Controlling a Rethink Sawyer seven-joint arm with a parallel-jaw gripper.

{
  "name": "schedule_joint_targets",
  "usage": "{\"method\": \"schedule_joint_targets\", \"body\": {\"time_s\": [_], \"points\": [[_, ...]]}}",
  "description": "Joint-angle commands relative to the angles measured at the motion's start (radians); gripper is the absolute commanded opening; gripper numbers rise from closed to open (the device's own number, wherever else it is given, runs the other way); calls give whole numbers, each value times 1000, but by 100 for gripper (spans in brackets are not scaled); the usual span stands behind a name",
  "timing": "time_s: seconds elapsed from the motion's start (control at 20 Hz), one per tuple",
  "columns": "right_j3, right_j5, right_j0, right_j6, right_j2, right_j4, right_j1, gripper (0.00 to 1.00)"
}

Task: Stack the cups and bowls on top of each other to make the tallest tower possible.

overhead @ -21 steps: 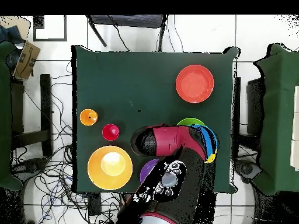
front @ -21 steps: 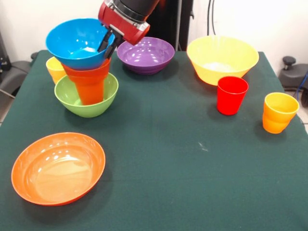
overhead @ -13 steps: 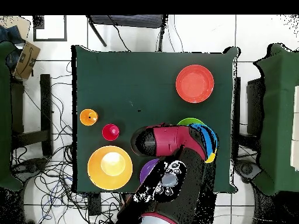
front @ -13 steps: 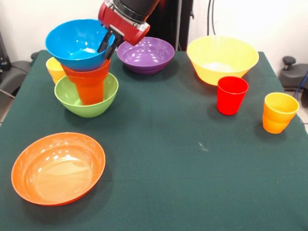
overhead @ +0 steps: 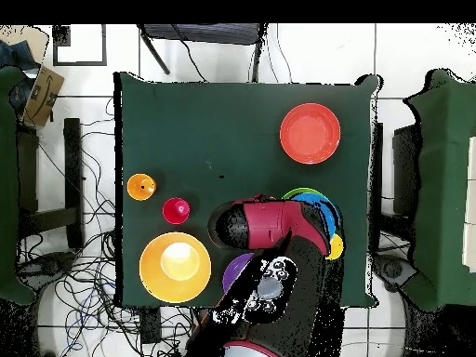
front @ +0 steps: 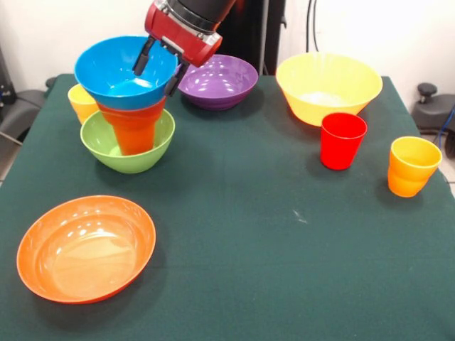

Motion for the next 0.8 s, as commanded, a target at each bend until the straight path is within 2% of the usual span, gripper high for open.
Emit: {"method": "schedule_joint_targets", "body": {"time_s": [0.05,0.35,0.8], "points": [[-34,-16,0,11,95,-34,22,100],[-31,-13,1,9,97,-33,18,100],[-20,29,1,-11,110,-18,-29,100]]}}
